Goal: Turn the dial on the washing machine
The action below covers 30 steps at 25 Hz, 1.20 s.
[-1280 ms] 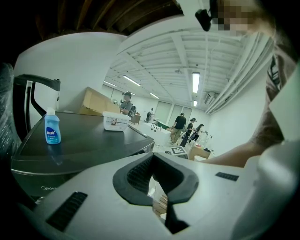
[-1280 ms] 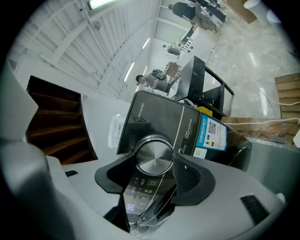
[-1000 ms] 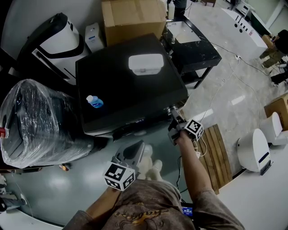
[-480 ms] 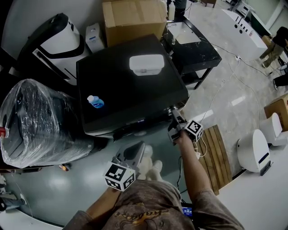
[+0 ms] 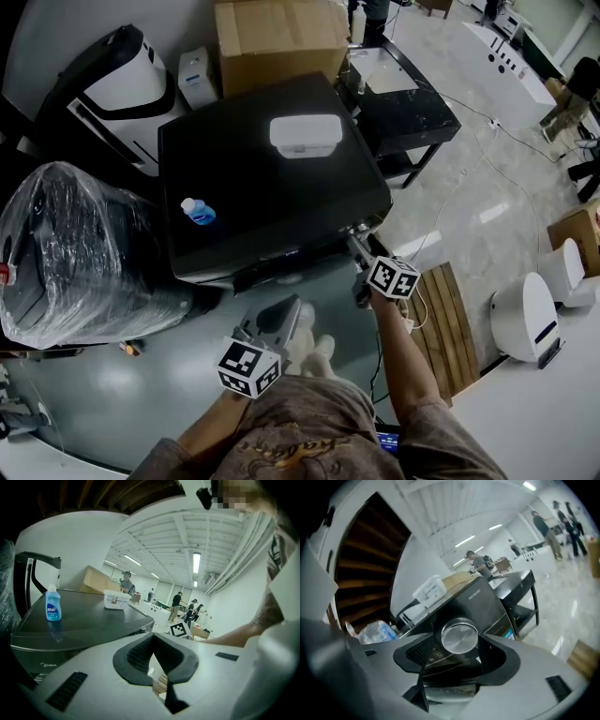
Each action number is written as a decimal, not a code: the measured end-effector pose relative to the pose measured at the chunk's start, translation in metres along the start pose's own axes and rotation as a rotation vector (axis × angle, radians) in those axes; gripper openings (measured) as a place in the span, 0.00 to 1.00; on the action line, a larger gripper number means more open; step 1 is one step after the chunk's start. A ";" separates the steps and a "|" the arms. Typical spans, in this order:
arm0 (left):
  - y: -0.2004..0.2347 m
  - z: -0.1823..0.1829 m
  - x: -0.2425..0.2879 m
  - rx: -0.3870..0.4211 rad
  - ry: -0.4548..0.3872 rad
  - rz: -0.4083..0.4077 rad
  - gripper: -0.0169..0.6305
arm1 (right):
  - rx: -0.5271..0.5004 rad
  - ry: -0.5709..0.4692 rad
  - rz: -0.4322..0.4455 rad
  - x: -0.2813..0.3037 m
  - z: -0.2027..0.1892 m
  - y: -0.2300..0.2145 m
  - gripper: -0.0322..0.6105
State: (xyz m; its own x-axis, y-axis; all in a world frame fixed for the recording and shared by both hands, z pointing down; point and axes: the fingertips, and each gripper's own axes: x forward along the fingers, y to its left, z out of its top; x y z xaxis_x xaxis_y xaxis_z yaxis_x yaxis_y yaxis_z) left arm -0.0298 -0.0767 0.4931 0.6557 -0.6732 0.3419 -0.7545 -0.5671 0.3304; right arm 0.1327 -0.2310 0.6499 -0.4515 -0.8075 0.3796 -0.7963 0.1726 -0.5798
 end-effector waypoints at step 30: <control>0.007 0.000 0.000 -0.005 0.003 0.032 0.02 | -0.393 0.071 -0.071 0.016 -0.001 -0.005 0.47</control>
State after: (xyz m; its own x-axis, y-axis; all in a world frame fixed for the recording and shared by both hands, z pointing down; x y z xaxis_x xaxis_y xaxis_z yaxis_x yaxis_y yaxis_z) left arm -0.0349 -0.0805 0.4956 0.6311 -0.6898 0.3547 -0.7751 -0.5429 0.3233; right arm 0.1292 -0.2441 0.6598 -0.4060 -0.7863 0.4657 -0.9134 0.3321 -0.2356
